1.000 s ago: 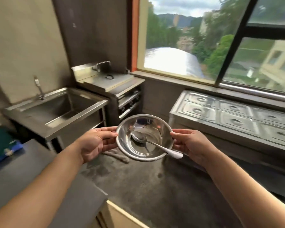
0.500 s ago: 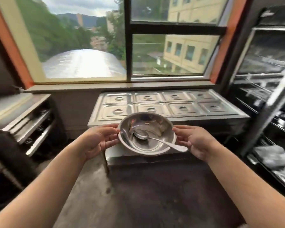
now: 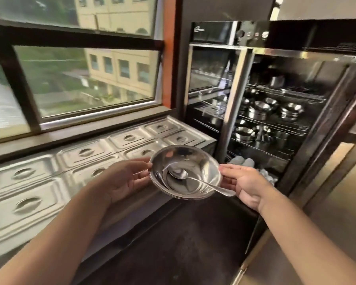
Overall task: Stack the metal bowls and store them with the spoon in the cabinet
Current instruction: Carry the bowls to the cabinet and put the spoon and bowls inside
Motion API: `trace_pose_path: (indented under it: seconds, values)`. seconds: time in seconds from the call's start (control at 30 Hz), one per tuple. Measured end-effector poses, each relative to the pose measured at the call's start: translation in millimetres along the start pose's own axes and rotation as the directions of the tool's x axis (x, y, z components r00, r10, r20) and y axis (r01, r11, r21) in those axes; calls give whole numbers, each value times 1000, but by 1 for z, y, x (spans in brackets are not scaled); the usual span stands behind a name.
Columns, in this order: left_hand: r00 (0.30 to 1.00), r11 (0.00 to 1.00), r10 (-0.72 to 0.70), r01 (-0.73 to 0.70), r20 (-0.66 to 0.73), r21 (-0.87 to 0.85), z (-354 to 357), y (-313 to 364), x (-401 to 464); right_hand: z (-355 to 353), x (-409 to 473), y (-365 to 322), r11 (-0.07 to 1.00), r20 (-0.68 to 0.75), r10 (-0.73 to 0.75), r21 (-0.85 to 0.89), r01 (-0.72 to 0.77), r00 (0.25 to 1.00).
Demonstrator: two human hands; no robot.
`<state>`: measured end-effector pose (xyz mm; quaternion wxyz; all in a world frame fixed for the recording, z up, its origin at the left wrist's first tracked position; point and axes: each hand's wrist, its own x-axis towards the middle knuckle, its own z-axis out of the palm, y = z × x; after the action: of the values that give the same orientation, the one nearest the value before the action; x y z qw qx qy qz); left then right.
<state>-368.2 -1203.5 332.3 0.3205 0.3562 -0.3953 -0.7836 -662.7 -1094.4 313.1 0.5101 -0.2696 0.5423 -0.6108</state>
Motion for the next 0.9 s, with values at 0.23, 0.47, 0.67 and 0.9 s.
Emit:
trace_pose_path:
  seconds: [0.23, 0.47, 0.67, 0.9]
  values:
    - [976, 991, -101, 80, 194, 109, 34, 23, 112, -38, 34, -10, 992, -212, -52, 105, 76, 976]
    - [951, 974, -175, 129, 255, 184, 97, 17, 227, -101, 88, -33, 975, -387, -117, 129, 179, 915]
    - [927, 966, -176, 98, 330, 239, 160, 24, 330, -167, 178, -70, 962, -444, -152, 139, 236, 883]
    - [933, 977, -126, 58, 336, 206, 220, 44, 432, -214, 271, -123, 962, -501, -139, 138, 237, 854]
